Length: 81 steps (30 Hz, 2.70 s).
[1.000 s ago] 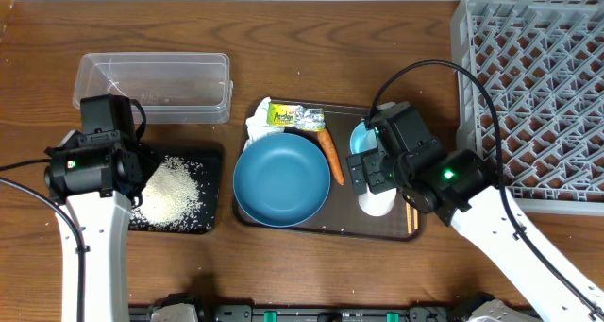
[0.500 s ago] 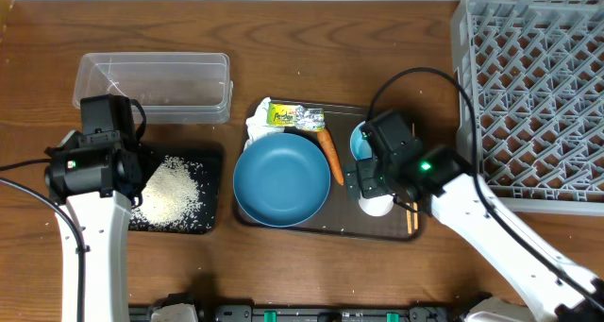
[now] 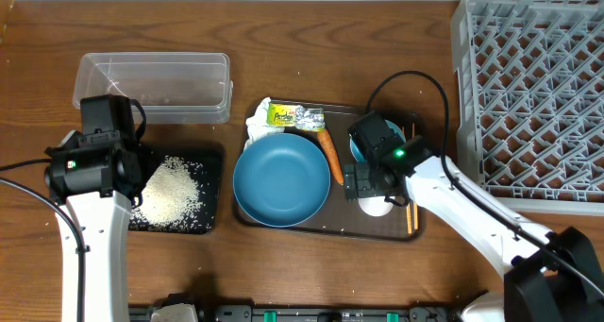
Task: Sort waste into correct bins and load items into the dishwasher rack
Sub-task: 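Grasp the white cup with the right gripper, then carry the white cup right and place it in the dishwasher rack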
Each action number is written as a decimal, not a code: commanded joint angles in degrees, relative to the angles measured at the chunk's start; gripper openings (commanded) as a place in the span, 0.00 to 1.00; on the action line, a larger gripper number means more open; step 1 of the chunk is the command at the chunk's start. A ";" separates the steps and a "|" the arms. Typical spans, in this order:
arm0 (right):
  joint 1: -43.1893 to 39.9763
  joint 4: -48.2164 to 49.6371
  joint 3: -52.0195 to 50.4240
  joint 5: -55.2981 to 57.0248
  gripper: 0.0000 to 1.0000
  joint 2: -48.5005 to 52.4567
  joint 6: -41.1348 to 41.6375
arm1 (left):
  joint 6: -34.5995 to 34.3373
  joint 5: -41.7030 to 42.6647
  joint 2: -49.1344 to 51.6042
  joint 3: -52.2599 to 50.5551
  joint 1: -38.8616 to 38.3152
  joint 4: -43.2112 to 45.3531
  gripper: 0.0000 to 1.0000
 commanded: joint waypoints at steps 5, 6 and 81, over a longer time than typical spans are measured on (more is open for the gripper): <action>0.00 0.00 -0.57 2.23 0.99 0.57 1.88 | -0.33 -0.13 0.07 0.63 0.35 -0.17 1.00; 0.00 0.15 -0.81 2.36 0.98 0.57 1.88 | -0.31 -0.13 0.07 0.63 0.35 -0.15 1.00; -34.45 10.86 -1.07 3.23 0.59 -33.70 -1.38 | -0.31 -0.13 0.07 0.66 0.37 -0.17 0.99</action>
